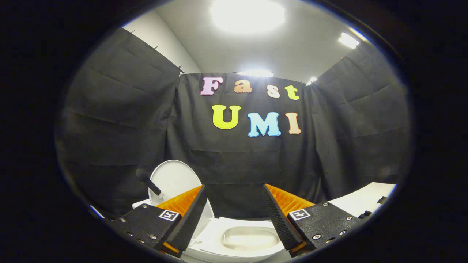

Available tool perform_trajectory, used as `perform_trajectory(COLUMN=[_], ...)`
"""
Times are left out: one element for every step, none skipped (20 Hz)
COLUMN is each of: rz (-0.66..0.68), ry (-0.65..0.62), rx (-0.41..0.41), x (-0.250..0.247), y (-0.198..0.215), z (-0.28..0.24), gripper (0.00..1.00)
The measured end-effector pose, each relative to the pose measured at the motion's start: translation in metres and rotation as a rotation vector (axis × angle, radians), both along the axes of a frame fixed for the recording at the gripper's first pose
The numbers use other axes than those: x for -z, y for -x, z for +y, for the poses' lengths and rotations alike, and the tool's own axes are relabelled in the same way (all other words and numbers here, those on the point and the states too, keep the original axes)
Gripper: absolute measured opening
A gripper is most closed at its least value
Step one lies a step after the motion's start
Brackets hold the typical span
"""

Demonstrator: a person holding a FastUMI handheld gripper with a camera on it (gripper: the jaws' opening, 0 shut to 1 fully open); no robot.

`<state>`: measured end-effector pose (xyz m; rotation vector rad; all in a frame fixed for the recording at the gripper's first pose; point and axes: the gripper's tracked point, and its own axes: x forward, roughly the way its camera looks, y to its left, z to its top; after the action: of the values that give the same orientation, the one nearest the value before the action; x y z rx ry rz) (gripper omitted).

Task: Open the toilet lid.

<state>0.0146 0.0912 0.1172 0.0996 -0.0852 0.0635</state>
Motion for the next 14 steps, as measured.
perform_trajectory(rz=[-0.009, -0.007, 0.001, 0.014, 0.026, 0.037, 0.046, 0.054, 0.060, 0.065, 0.069, 0.073, 0.076, 0.085], ry=[-0.006, -0.019, -0.035, -0.045, -0.039, -0.019, 0.002, 0.018, 0.028, 0.033, 0.033, 0.028, 0.022, 0.021], rx=[0.003, 0.014, 0.020, 0.021, 0.018, 0.023, 0.025, 0.020, 0.013, 0.009, 0.009, 0.008, 0.008, 0.008], x=[0.003, 0.007, 0.013, 0.019, 0.026, 0.032, 0.039, 0.047, 0.054, 0.060, 0.066, 0.072, 0.077, 0.082], y=[0.006, 0.010, 0.012, 0.013, 0.016, 0.019, 0.021, 0.024, 0.025, 0.025, 0.027, 0.030, 0.030, 0.030], z=[-0.002, -0.006, -0.008, -0.009, -0.008, -0.010, -0.011, -0.009, -0.006, -0.006, -0.006, -0.005, -0.005, -0.004], gripper=[0.93, 0.93, 0.93, 0.93, 0.93, 0.93, 0.93, 0.93, 0.93, 0.93, 0.93, 0.93, 0.93, 0.93])
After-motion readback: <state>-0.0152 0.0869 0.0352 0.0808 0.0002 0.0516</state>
